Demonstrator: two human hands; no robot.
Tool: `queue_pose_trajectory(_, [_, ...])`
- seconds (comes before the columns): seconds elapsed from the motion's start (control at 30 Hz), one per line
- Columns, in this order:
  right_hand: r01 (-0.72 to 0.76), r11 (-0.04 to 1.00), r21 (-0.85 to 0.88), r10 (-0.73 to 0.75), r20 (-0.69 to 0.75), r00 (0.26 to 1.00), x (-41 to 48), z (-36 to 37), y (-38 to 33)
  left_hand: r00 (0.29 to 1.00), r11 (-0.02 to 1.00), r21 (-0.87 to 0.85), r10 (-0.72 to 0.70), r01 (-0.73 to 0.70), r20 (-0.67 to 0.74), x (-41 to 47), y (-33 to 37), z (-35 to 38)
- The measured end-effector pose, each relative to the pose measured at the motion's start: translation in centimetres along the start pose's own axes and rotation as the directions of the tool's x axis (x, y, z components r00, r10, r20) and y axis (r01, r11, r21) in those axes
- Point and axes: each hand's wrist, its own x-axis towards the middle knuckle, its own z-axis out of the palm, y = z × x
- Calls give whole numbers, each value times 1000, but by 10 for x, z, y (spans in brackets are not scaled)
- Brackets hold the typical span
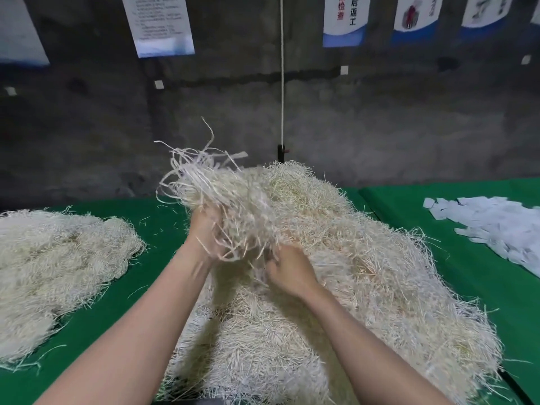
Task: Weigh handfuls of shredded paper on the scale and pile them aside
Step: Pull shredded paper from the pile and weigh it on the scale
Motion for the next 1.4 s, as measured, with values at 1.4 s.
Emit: queue_pose_trajectory(1.4, [-75,773,631,35,74,997,8,-60,3,995,782,623,-41,-28,96,10,-50,-7])
